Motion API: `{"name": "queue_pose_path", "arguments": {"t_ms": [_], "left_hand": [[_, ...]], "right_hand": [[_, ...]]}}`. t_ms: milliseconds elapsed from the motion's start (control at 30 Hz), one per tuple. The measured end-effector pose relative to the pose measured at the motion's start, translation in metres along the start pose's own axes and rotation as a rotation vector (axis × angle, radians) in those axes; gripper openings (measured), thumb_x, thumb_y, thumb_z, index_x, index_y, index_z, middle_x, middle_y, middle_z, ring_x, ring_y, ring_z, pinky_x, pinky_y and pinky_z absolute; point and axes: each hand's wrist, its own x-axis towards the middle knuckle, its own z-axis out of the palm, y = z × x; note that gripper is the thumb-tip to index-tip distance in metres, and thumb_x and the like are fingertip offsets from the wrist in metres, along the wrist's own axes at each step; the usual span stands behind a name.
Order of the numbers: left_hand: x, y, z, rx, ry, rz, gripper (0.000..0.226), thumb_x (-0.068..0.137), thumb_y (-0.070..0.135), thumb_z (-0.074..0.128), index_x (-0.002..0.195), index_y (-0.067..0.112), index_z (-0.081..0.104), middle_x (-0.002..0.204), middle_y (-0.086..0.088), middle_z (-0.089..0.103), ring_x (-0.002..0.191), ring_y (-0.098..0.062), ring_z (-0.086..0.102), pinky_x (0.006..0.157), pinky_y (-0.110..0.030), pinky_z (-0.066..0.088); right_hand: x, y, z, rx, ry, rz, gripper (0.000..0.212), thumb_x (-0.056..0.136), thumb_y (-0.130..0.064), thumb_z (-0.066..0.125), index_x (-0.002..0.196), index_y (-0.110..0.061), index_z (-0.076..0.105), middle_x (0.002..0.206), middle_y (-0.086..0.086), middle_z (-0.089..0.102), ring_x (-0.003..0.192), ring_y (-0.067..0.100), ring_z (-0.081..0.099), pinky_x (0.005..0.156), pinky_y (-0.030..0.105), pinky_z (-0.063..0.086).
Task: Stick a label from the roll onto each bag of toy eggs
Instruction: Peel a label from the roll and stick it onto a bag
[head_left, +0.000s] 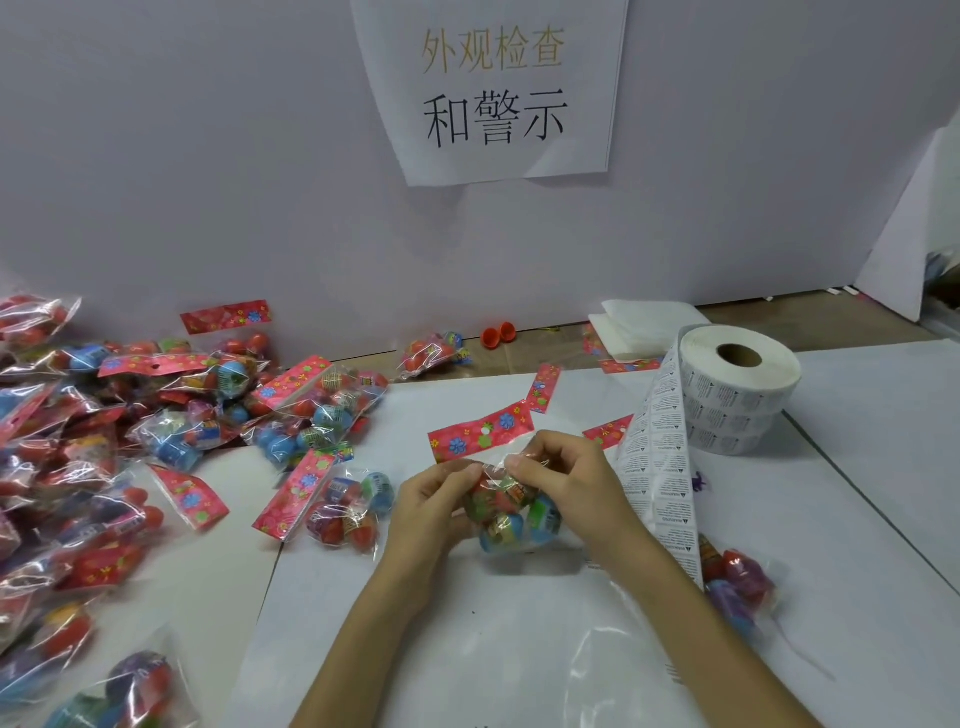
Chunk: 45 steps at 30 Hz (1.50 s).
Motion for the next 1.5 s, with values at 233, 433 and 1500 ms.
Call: {"name": "queue_pose_path", "arguments": {"t_ms": [233,433,1500], "left_hand": [[-0.002,-0.002,0.001,-0.059,0.032,0.035,0.030,0.090,0.024,0.069,0.097,-0.005,0.075,0.101,-0.028,0.074,0.095,-0.040,0.075,0.073,-0.044,0.064],[-0.001,-0.004,-0.002,0.026,0.005,0.059,0.031,0.088,0.034,0.068,0.094,0.007,0.082,0.103,-0.020,0.077,0.100,-0.037,0.075,0.081,-0.050,0.064],[-0.001,-0.005,-0.008,0.441,0.263,0.304,0.040,0.084,0.024,0.084,0.116,0.030,0.060,0.097,0.011,0.074,0.092,-0.003,0.072,0.077,-0.017,0.058]], "right_hand": [[-0.001,-0.002,0.001,-0.011,-0.061,0.046,0.015,0.091,-0.025,0.075,0.077,-0.021,0.072,0.078,0.002,0.069,0.079,0.014,0.068,0.072,0.029,0.057],[0.001,-0.003,-0.005,0.001,-0.058,0.065,0.029,0.087,-0.018,0.078,0.061,-0.026,0.070,0.066,-0.001,0.066,0.070,0.013,0.066,0.065,0.026,0.055],[0.001,-0.019,-0.048,-0.279,0.613,-0.314,0.023,0.086,0.000,0.070,0.089,-0.022,0.071,0.089,-0.007,0.071,0.085,0.015,0.065,0.078,0.028,0.053]]}}
